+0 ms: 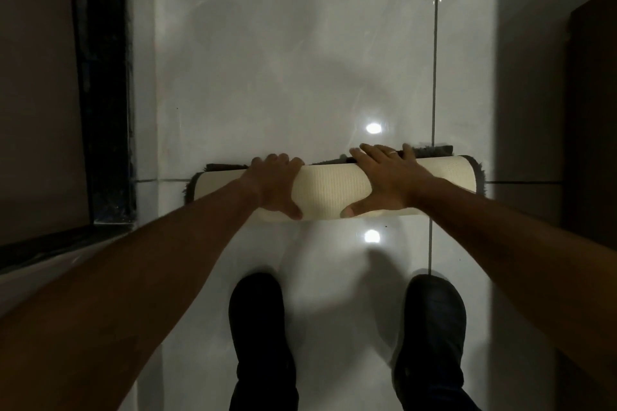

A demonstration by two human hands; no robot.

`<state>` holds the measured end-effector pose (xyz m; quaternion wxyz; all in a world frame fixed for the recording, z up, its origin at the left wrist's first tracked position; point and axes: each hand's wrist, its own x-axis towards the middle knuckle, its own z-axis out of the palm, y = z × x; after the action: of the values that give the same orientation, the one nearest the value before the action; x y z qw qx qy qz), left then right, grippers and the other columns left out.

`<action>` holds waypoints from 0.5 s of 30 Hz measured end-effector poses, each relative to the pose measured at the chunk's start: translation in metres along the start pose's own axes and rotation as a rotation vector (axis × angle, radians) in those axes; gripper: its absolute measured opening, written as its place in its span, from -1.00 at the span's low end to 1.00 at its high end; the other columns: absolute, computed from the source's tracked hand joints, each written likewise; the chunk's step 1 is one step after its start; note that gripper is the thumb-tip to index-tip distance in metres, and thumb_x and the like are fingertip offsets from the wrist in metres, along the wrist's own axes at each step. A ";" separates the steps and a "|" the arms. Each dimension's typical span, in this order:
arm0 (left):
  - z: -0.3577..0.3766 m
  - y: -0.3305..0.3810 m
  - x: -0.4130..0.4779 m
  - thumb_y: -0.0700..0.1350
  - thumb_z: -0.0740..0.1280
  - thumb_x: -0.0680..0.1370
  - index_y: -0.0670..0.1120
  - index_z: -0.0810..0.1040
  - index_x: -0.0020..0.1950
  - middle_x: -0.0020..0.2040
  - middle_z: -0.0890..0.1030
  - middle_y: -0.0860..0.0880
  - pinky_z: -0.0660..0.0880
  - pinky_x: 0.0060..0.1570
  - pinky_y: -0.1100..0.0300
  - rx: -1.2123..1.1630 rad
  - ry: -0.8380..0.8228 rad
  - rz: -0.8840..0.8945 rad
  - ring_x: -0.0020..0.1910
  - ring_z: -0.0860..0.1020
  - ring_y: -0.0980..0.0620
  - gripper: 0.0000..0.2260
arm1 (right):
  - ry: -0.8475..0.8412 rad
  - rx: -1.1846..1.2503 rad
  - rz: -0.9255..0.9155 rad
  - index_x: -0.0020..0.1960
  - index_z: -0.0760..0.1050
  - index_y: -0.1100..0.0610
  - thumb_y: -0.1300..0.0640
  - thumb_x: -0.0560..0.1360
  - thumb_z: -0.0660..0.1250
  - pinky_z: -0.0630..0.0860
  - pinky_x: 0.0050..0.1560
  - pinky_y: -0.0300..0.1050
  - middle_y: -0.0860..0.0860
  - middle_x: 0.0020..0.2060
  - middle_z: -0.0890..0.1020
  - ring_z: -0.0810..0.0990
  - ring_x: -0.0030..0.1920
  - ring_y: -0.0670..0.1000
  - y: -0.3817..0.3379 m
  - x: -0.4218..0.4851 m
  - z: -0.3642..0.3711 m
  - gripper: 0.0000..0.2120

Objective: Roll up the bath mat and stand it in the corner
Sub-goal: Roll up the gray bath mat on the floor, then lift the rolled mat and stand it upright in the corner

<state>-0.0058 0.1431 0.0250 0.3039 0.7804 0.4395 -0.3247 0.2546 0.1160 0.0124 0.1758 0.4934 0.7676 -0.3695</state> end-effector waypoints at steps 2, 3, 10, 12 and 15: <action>0.006 0.009 -0.013 0.32 0.50 0.25 -0.03 0.30 0.39 0.27 0.49 -0.11 0.40 0.20 -0.11 0.071 0.122 0.008 0.21 0.45 -0.13 -0.15 | 0.021 0.004 -0.038 0.60 -0.09 0.04 -0.64 0.19 0.21 -0.06 0.46 0.50 0.10 0.61 0.08 0.07 0.57 0.20 -0.016 0.001 -0.001 0.23; 0.008 0.014 -0.020 0.30 0.48 0.27 -0.04 0.31 0.38 0.25 0.50 -0.11 0.40 0.19 -0.10 0.124 0.186 0.012 0.19 0.46 -0.13 -0.19 | 0.024 0.018 -0.067 0.60 -0.10 0.04 -0.62 0.20 0.24 -0.03 0.47 0.47 0.10 0.61 0.07 0.07 0.58 0.18 -0.026 0.003 -0.004 0.23; -0.065 0.030 -0.057 0.08 0.45 0.38 -0.12 0.38 0.37 0.13 0.60 -0.15 0.19 0.39 -0.26 0.467 0.578 0.184 0.13 0.52 -0.18 -0.38 | 0.029 0.254 -0.043 0.51 0.21 0.04 -0.26 0.18 0.57 0.44 0.29 0.22 0.10 0.34 0.48 0.46 0.29 0.17 -0.067 0.003 -0.070 0.03; -0.104 0.028 -0.070 0.07 0.47 0.37 -0.11 0.34 0.42 0.31 0.51 -0.20 0.02 0.41 -0.40 0.479 0.680 0.183 0.36 0.38 -0.26 -0.32 | 0.072 0.454 -0.003 0.43 0.33 0.06 -0.13 0.17 0.63 0.50 0.20 0.15 0.08 0.27 0.52 0.50 0.22 0.12 -0.064 -0.008 -0.102 -0.07; -0.156 0.029 -0.097 0.26 0.45 0.34 -0.01 0.07 0.59 0.58 0.10 -0.22 -0.06 0.41 -0.43 0.253 0.899 -0.042 0.55 0.00 -0.28 -0.05 | 0.155 0.741 0.099 0.36 0.34 0.07 -0.01 0.14 0.68 0.52 0.00 -0.04 0.02 0.20 0.53 0.53 0.13 0.04 -0.056 -0.026 -0.159 -0.11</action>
<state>0.0186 0.2017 0.1997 -0.0208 0.8656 0.5002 -0.0116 0.2323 0.2036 0.1565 -0.0555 0.5864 0.5684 -0.5744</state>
